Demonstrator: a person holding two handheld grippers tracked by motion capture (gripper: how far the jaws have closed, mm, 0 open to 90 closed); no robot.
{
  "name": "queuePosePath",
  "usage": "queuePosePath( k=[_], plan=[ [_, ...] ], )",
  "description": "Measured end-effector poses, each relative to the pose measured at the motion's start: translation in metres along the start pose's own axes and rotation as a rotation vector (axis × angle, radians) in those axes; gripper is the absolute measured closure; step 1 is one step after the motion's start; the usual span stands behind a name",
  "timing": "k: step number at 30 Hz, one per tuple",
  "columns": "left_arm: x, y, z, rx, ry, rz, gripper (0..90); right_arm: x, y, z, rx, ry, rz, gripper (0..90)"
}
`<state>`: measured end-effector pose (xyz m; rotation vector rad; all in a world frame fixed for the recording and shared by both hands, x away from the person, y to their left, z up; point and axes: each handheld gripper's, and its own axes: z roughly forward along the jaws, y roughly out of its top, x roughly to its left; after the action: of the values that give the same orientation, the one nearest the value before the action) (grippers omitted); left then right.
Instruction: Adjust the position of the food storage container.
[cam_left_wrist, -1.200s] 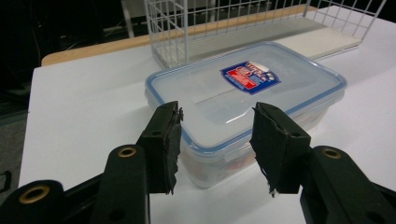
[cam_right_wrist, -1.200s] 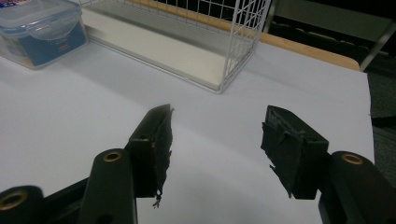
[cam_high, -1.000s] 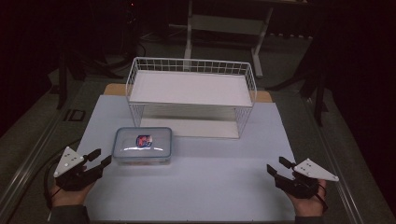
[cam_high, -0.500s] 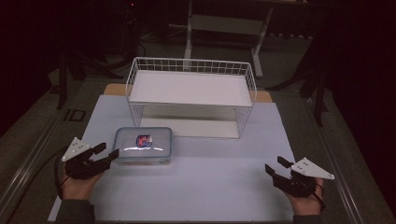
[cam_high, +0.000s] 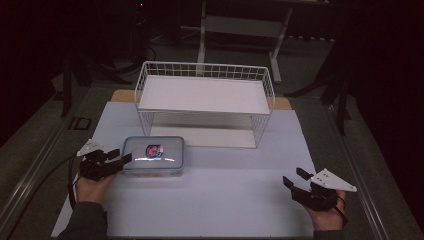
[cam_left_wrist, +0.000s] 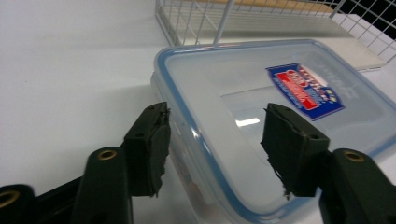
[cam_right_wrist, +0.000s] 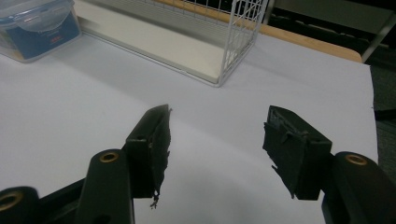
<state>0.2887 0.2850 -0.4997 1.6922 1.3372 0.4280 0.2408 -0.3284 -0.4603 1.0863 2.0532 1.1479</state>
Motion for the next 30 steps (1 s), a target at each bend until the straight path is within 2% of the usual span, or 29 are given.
queuePosePath(
  k=[3, 5, 6, 8, 14, 16, 18, 19, 20, 21, 22, 26, 28, 30],
  plan=[
    [0.007, 0.001, 0.003, -0.012, -0.029, -0.038, 44.7, 0.001, 0.000, 0.000, 0.002, 0.002, -0.001, 40.4],
    [0.007, 0.001, 0.003, -0.012, -0.029, -0.038, 45.7, 0.001, 0.000, 0.001, 0.002, 0.002, -0.002, 40.4],
    [0.011, 0.001, 0.005, -0.010, -0.063, -0.065, 45.7, 0.001, 0.000, 0.001, 0.002, 0.002, -0.002, 40.3],
    [0.014, 0.000, 0.006, -0.009, -0.088, -0.086, 45.9, 0.001, 0.000, 0.001, 0.002, 0.004, -0.003, 40.3],
    [0.015, 0.001, 0.003, -0.008, -0.083, -0.075, 52.0, 0.003, 0.001, 0.002, 0.005, 0.008, -0.011, 40.2],
    [0.014, 0.002, 0.000, -0.020, -0.069, -0.064, 53.3, 0.003, 0.001, 0.002, 0.006, 0.008, -0.012, 40.2],
    [0.016, 0.004, -0.005, -0.049, -0.066, -0.076, 55.7, 0.003, 0.001, 0.002, 0.006, 0.008, -0.013, 40.3],
    [0.018, 0.004, -0.008, -0.066, -0.053, -0.081, 56.9, 0.003, 0.001, 0.001, 0.006, 0.008, -0.013, 40.3],
    [0.019, 0.005, -0.010, -0.076, -0.039, -0.083, 62.6, 0.002, 0.001, 0.001, 0.004, 0.007, -0.011, 40.3],
    [0.021, 0.005, -0.012, -0.081, -0.020, -0.089, 62.6, 0.002, 0.000, 0.001, 0.004, 0.007, -0.010, 40.3],
    [0.023, 0.005, -0.013, -0.079, 0.009, -0.098, 65.8, 0.002, 0.000, 0.001, 0.003, 0.007, -0.008, 40.3],
    [0.029, 0.005, -0.008, -0.040, 0.080, -0.102, 81.0, 0.003, 0.001, 0.003, 0.007, 0.010, -0.015, 40.4],
    [0.030, 0.005, -0.004, -0.029, 0.087, -0.106, 88.0, 0.005, 0.001, 0.004, 0.008, 0.013, -0.020, 40.4],
    [0.029, 0.007, 0.002, -0.005, 0.099, -0.086, 89.5, 0.006, 0.002, 0.005, 0.011, 0.016, -0.023, 40.5]
  ],
)
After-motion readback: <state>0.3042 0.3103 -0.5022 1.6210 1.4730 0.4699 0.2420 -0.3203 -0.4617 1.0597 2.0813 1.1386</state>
